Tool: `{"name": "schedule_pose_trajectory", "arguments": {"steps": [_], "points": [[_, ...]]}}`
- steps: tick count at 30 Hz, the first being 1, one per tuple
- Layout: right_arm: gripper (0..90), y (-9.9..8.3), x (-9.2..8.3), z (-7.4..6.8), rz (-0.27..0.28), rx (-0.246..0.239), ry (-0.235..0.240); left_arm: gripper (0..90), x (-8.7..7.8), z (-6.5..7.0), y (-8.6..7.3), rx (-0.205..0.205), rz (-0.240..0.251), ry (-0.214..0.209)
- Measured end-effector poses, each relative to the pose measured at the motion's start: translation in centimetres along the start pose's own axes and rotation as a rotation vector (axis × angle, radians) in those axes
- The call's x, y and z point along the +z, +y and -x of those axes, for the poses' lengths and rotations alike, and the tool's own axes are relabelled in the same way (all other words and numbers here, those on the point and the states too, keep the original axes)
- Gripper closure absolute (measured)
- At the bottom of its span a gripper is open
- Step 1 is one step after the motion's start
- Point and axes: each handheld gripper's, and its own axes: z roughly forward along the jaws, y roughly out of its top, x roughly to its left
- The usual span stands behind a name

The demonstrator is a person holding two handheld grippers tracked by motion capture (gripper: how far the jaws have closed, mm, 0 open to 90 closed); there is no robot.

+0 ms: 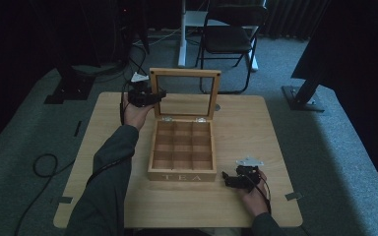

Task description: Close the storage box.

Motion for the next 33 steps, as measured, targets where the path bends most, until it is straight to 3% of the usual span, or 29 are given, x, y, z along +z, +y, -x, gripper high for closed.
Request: {"name": "schedule_pose_trajectory", "arguments": {"steps": [9,16,23,33], "points": [[12.3,0.0,0.0,0.0,0.001,-0.001,0.001,44.9,-1.1,0.3,-0.2,0.035,-0.030,-0.028],[12.2,0.0,0.0,-0.1,0.001,0.000,0.001,42.9,-2.2,0.9,-0.5,0.035,-0.042,-0.038],[12.3,0.0,0.0,0.0,0.001,0.000,0.001,43.4,-3.2,1.1,-0.5,0.021,-0.016,-0.048],[12.3,0.0,0.0,0.0,0.001,-0.001,0.001,42.6,-3.9,1.8,-0.7,0.023,-0.029,-0.032]]}}
